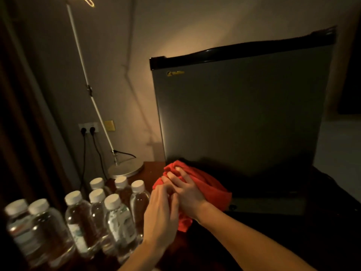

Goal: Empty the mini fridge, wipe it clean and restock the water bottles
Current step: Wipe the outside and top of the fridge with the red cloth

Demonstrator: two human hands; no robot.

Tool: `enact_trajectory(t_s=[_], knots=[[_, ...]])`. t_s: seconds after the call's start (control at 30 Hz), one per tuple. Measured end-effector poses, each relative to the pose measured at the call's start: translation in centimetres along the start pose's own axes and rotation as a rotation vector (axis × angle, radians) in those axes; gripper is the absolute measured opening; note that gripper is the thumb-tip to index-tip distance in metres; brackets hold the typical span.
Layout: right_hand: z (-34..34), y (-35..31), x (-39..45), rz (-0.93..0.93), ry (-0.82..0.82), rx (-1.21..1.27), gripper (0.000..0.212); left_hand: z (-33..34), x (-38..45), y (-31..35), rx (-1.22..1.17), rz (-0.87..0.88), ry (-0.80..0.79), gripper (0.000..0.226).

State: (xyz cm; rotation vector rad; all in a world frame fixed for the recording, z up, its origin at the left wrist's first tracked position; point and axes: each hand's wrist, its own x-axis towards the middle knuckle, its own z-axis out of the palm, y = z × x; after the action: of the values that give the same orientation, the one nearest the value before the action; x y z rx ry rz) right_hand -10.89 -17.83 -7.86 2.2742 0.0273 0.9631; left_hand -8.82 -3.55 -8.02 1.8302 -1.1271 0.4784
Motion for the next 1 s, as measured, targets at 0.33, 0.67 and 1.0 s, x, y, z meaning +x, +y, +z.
enact_trajectory(t_s=[0.33, 0.67, 1.0], knots=[[-0.1, 5.5, -9.5, -0.129, 0.048, 0.018, 0.032, 3.6, -0.6, 1.3, -0.005, 0.098, -0.165, 0.013], [-6.2, 15.5, -26.1, 0.194, -0.081, -0.208, 0.057, 4.8, -0.2, 1.5, 0.051, 0.047, -0.194, 0.007], [-5.6, 13.8, -21.8, 0.161, 0.004, -0.092, 0.039, 7.3, 0.8, 3.0, 0.085, 0.038, -0.251, 0.019]])
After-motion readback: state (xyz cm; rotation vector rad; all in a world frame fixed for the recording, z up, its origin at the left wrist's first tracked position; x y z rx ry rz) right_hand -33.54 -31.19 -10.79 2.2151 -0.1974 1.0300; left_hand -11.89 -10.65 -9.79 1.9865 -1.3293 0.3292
